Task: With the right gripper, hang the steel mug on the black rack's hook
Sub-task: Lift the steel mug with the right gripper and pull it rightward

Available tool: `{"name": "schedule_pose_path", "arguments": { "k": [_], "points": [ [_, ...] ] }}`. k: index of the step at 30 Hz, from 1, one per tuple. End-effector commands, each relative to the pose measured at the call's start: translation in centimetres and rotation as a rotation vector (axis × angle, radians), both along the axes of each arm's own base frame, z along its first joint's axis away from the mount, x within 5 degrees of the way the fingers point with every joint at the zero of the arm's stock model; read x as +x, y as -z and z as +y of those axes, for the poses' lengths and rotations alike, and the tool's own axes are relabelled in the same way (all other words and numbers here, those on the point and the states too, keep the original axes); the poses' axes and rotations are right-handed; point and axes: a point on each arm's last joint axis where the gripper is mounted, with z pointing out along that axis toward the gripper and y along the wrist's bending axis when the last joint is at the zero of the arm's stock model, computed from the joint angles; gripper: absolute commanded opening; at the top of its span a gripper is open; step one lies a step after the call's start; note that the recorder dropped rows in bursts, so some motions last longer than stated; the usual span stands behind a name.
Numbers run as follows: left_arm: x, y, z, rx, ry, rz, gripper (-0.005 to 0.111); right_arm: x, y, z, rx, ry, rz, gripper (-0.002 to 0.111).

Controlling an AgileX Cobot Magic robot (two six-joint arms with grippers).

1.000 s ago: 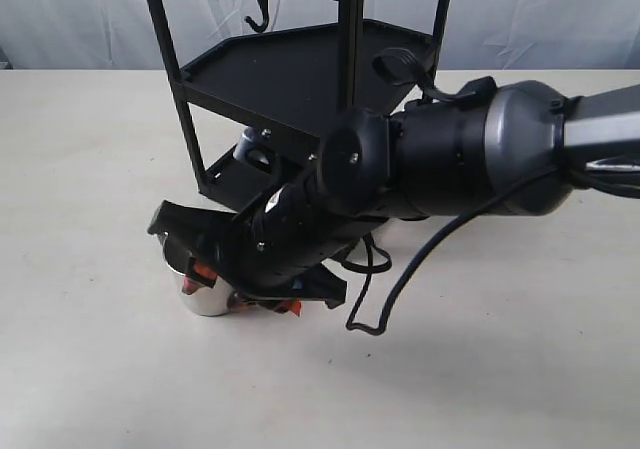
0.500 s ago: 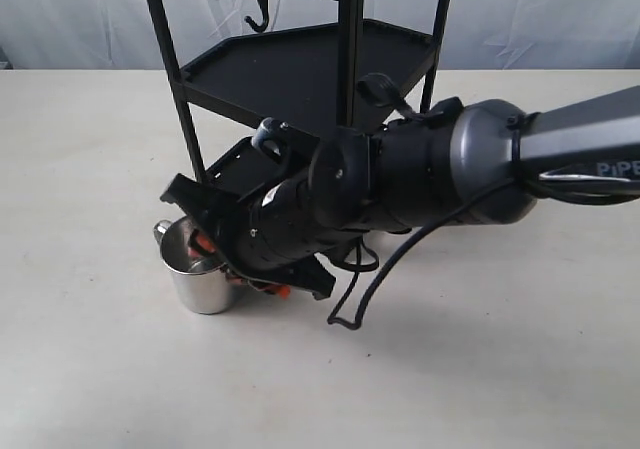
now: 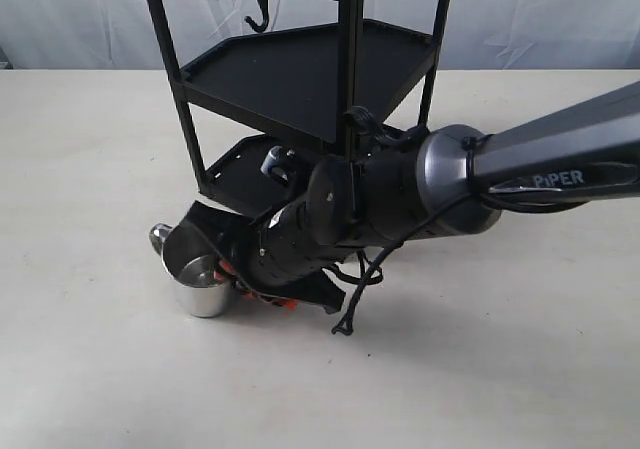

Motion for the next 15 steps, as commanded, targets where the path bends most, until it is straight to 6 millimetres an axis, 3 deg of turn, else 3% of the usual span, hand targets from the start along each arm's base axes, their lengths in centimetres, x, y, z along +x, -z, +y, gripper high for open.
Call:
{"name": "schedule_pose_path", "arguments": {
  "k": [1,4,9,15],
  "points": [
    [0.0,-0.2,0.0,-0.004,0.005,-0.012,0.000,0.0,0.4,-0.2,-0.028,-0.040,0.005,0.018],
    [0.0,-0.2,0.0,-0.004,0.005,-0.012,0.000,-0.1,0.0,-0.3,-0.050,-0.102,-0.015,-0.001],
    [0.0,-0.2,0.0,-0.004,0.005,-0.012,0.000,-0.2,-1.7,-0.7,-0.108,-0.231,-0.126,-0.001],
    [0.0,-0.2,0.0,-0.004,0.005,-0.012,0.000,-1.3,-5.8,-1.8,-0.191,-0.402,-0.243,-0.001]
  ]
}}
